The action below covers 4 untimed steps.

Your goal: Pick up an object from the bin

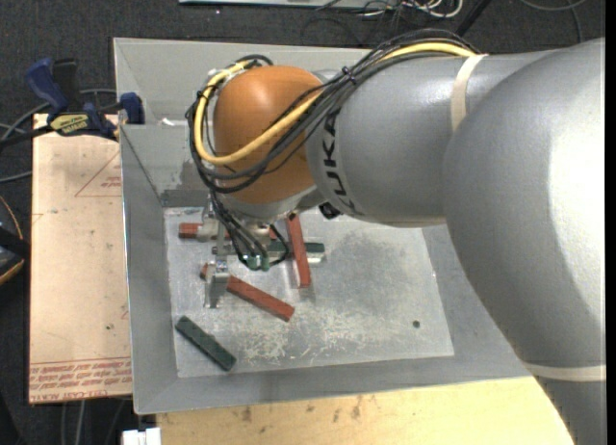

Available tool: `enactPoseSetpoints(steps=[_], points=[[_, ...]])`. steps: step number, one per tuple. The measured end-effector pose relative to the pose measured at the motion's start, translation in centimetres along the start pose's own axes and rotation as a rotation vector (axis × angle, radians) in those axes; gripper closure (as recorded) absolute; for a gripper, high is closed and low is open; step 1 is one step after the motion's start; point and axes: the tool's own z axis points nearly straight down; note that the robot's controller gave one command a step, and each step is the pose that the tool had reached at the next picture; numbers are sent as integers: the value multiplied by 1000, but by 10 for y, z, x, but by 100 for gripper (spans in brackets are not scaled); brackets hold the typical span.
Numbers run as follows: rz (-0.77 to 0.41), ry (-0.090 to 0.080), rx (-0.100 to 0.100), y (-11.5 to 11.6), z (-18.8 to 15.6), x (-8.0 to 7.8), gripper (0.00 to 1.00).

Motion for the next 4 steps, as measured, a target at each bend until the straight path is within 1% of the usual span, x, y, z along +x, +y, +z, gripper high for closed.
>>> enactPoseSetpoints(steps=[1,2,3,4], points=[[3,-7,-1,-1,-4,-2,0],[-188,-12,-6,-47,83,-22,100],[-188,-12,-6,-47,83,-22,100],[-202,-9,-1,-59,-38,-12,100]])
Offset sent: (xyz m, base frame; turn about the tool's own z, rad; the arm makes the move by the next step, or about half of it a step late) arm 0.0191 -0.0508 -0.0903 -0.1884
